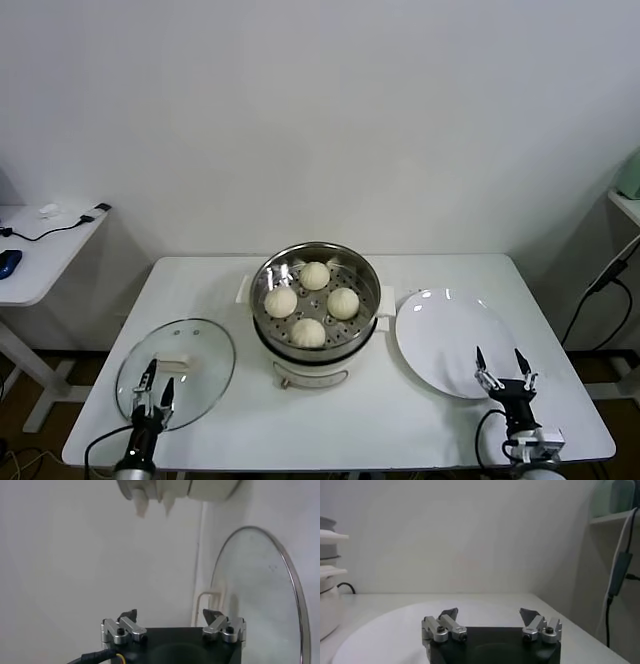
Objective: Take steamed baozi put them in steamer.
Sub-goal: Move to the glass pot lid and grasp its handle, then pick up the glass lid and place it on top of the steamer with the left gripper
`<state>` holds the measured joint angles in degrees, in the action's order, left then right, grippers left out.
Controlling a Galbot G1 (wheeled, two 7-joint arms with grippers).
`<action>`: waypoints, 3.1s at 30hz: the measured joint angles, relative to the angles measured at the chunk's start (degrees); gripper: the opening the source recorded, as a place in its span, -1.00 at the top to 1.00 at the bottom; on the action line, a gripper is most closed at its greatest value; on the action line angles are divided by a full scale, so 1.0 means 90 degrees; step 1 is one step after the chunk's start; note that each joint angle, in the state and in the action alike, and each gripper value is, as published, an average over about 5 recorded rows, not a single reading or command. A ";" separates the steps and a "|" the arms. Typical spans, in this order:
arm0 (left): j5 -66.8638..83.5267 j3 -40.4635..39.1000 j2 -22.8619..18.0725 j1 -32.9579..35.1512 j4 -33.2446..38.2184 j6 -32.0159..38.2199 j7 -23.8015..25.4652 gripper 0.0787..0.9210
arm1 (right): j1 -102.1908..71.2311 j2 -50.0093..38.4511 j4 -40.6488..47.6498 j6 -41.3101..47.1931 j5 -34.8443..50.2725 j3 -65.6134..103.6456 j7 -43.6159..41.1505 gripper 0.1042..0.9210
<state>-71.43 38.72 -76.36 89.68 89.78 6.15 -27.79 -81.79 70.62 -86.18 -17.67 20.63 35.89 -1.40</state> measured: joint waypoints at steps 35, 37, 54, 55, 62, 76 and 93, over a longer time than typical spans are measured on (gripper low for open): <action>-0.0258 -0.0141 0.0253 -0.1091 -0.0993 -0.0273 0.0280 0.02 | -0.0032 0.0195 0.0283 -0.0062 -0.0164 0.0030 -0.0002 -0.76; -0.0273 -0.0148 0.0265 -0.1130 -0.1068 -0.0240 0.0230 0.16 | -0.0039 0.0204 0.0284 -0.0065 -0.0177 0.0033 -0.0004 -0.76; -0.0275 -0.0139 0.0415 -0.1117 -0.1188 -0.0120 -0.0022 0.88 | -0.0158 0.0269 0.0194 -0.0052 -0.0264 0.0061 -0.0028 -0.76; -0.0239 -0.0139 0.0433 -0.1072 -0.1081 -0.0152 0.0012 0.88 | -0.0164 0.0269 0.0185 -0.0044 -0.0273 0.0062 -0.0029 -0.76; 0.0264 -0.0115 0.0643 -0.0607 0.0125 -0.0846 0.0651 0.88 | -0.0192 0.0268 0.0104 0.0056 -0.0363 0.0070 0.0000 -0.76; 0.0614 -0.0436 0.0966 -0.0558 0.2695 -0.3391 0.2715 0.88 | -0.0196 0.0341 -0.0148 0.0443 -0.0724 0.0083 0.0128 -0.76; -0.0848 -0.2753 0.0202 -0.1697 0.3385 -0.4849 0.4031 0.88 | -0.0317 0.0526 -0.0426 0.0607 -0.1072 0.0075 0.0080 -0.76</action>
<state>-79.05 13.94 -74.55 74.41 120.25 -37.49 8.49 -84.65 75.35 -90.02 -12.21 10.98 36.56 -0.68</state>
